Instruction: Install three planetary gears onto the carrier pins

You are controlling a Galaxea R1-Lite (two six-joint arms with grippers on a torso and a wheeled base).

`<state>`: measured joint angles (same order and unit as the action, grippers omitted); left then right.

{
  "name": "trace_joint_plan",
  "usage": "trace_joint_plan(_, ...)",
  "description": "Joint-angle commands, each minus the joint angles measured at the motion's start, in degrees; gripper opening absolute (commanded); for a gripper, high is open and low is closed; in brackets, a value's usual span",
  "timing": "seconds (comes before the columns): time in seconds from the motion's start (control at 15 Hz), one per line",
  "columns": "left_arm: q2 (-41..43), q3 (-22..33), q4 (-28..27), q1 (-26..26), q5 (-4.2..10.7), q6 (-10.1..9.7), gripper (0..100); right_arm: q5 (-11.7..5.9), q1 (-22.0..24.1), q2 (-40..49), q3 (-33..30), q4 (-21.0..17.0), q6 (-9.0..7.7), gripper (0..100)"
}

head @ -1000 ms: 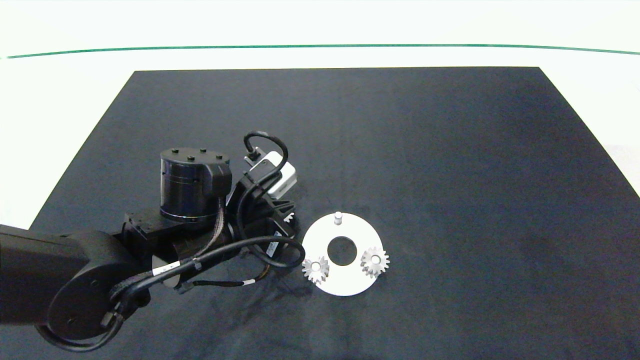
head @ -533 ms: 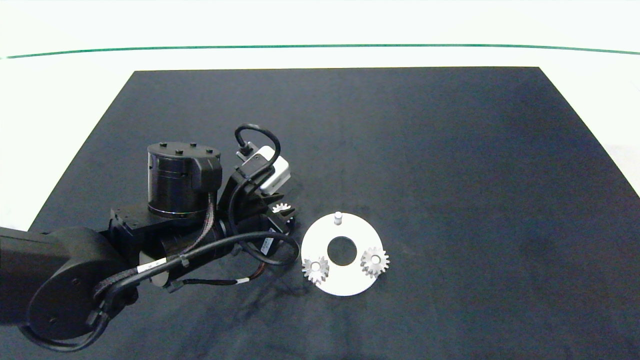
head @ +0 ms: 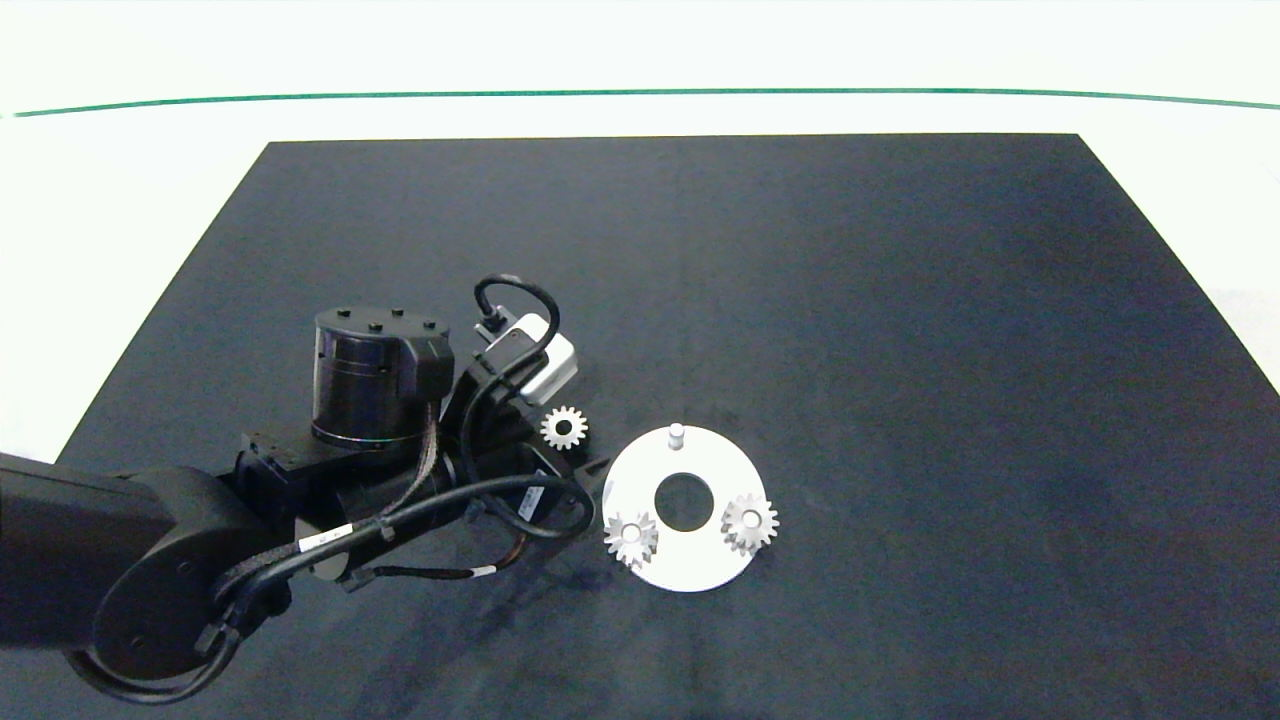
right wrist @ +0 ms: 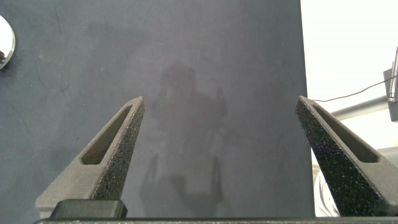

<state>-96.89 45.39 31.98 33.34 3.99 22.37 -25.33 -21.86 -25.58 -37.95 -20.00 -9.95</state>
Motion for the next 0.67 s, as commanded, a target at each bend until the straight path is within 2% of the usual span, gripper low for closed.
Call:
trace_joint_plan(0.07, -1.11, 0.23, 0.28, -1.35, -0.21, 0.13, 95, -0.16, -0.03, 0.09, 0.07, -0.12, -0.07, 100)
trace_joint_plan(0.33, -1.11, 0.14, 0.19, -1.96, -1.35, 0.22, 86, -0.16, -0.03, 0.00, 0.07, -0.12, -0.07, 100)
trace_joint_plan(0.67, -1.55, -0.12, 0.37, -2.32, -1.79, 0.22, 77, -0.16, 0.06, -0.18, 0.07, -0.12, -0.07, 100)
